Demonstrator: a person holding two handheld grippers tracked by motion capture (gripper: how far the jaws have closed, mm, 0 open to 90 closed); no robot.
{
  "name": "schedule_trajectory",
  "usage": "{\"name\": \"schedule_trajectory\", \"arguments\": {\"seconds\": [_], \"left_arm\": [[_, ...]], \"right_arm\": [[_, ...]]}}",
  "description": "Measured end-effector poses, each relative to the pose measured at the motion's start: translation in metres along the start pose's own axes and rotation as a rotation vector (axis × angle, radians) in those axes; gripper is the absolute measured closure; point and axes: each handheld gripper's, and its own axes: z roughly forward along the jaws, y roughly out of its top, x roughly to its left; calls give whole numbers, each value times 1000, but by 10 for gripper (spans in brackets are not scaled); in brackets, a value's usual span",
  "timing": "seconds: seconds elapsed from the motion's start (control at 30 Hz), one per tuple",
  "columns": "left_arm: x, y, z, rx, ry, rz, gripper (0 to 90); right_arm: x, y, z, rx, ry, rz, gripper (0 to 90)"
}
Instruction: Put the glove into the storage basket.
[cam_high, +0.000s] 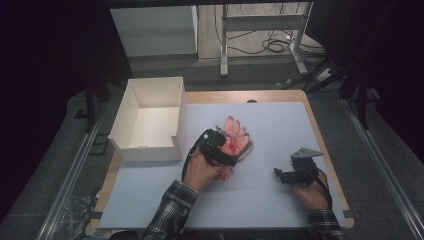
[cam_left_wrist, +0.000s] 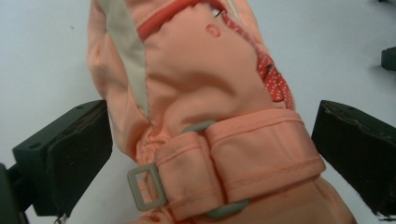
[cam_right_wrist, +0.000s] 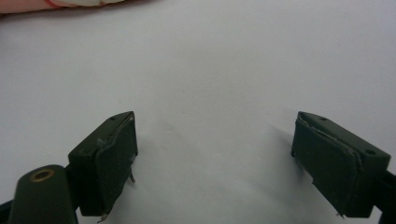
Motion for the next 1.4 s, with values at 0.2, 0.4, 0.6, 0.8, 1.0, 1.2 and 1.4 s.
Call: {"name": "schedule_trajectory", "arguments": {"seconds": [0.2, 0.4, 0.6, 0.8, 1.0, 1.2, 1.4], "left_arm": [[-4, -9, 10, 30, 9, 21, 0], [-4, -12, 14, 53, 32, 20, 0], [-3, -17, 23, 79, 37, 14, 0], [-2, -24, 31, 97, 11, -1, 11], [-6, -23, 31, 116, 50, 12, 67], [-7, -22, 29, 116, 52, 12, 133], [-5, -24, 24, 93, 12, 5, 245]], "right_arm": [[0, 0, 0, -1, 0, -1, 147], [0, 0, 0, -1, 0, -1, 148], [0, 0, 0, -1, 0, -2, 148], [0, 0, 0, -1, 0, -2, 148], [0, 0, 0, -1, 0, -2, 147], [0, 0, 0, -1, -1, -2, 147], [0, 0, 0, -1, -1, -2, 147]]}}
